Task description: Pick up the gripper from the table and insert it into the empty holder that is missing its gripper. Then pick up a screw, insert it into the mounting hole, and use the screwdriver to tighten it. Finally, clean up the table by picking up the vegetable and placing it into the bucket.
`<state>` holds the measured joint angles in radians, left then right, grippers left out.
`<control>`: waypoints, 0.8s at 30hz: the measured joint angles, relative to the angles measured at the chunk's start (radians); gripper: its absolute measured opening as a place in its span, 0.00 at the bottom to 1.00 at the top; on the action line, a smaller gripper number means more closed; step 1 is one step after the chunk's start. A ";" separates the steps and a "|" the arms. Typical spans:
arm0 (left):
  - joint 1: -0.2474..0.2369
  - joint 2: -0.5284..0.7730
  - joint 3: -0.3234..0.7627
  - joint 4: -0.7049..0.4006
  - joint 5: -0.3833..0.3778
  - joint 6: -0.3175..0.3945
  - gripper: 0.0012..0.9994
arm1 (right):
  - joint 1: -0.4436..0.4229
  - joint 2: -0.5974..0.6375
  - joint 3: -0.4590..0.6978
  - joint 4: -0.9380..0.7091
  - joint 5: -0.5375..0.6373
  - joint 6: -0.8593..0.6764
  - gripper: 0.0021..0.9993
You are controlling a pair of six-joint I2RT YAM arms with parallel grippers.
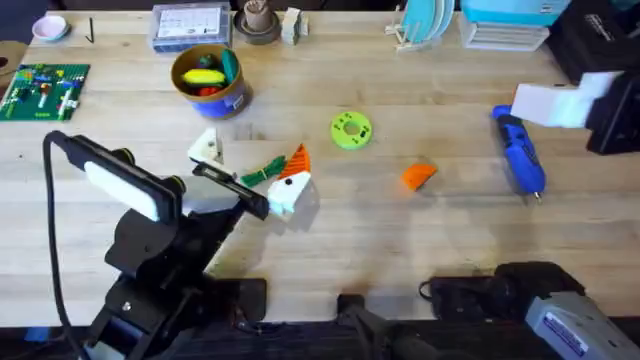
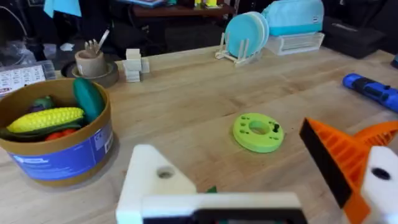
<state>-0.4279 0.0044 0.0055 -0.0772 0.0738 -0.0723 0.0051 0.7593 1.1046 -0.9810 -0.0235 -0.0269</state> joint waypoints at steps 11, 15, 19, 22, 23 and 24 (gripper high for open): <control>0.000 0.000 0.000 0.000 0.003 0.000 0.99 | 0.000 0.000 0.000 0.000 0.000 0.000 0.82; 0.000 0.000 0.000 0.000 0.005 0.000 0.99 | 0.000 0.000 0.000 0.000 0.000 0.000 0.82; 0.000 0.000 0.000 0.001 0.005 0.000 0.99 | 0.000 0.000 0.000 0.000 0.000 0.000 0.82; 0.000 0.000 0.000 0.001 0.005 0.000 0.99 | 0.000 0.000 0.000 0.000 0.000 0.000 0.82; 0.000 0.000 0.000 0.000 0.005 0.000 0.99 | 0.000 0.000 0.000 0.000 0.000 0.000 0.82; 0.000 0.000 0.000 0.001 0.005 0.000 0.99 | 0.000 0.000 0.000 0.000 0.000 0.000 0.82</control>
